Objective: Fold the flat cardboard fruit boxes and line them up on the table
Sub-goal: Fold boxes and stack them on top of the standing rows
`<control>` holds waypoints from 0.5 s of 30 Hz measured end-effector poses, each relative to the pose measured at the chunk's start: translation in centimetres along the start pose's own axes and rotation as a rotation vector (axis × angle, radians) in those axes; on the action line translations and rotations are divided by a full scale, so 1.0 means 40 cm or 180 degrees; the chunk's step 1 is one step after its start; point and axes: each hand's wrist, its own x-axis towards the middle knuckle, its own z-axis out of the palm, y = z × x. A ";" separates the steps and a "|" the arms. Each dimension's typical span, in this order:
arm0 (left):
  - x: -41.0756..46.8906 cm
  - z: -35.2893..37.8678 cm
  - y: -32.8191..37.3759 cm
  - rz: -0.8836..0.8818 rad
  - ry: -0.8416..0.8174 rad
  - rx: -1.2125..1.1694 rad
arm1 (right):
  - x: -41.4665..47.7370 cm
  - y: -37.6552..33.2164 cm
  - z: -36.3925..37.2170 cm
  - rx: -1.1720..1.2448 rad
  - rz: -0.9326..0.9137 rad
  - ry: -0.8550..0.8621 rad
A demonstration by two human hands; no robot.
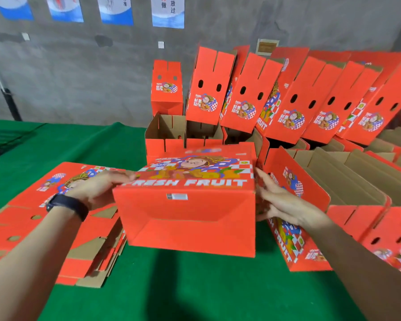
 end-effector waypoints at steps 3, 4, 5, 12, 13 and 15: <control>0.005 0.015 -0.035 -0.0003 0.0060 -0.0202 | -0.002 -0.005 0.003 -0.0229 -0.0255 -0.0007; 0.009 0.020 -0.044 -0.0034 0.0108 -0.0205 | -0.003 -0.009 0.009 -0.0322 -0.0303 -0.0001; 0.010 0.024 -0.052 -0.0068 0.0130 -0.0113 | -0.005 -0.012 0.015 -0.0436 -0.0337 0.0002; 0.013 0.042 -0.104 -0.0222 0.0516 0.0433 | -0.016 -0.017 0.055 -0.1603 -0.0658 0.0047; 0.011 0.047 -0.103 -0.0236 0.0565 0.0417 | -0.020 -0.014 0.058 -0.1694 -0.0729 0.0085; 0.009 0.062 -0.098 -0.0251 0.0699 0.0360 | -0.030 0.001 0.062 -0.1868 -0.0824 0.0243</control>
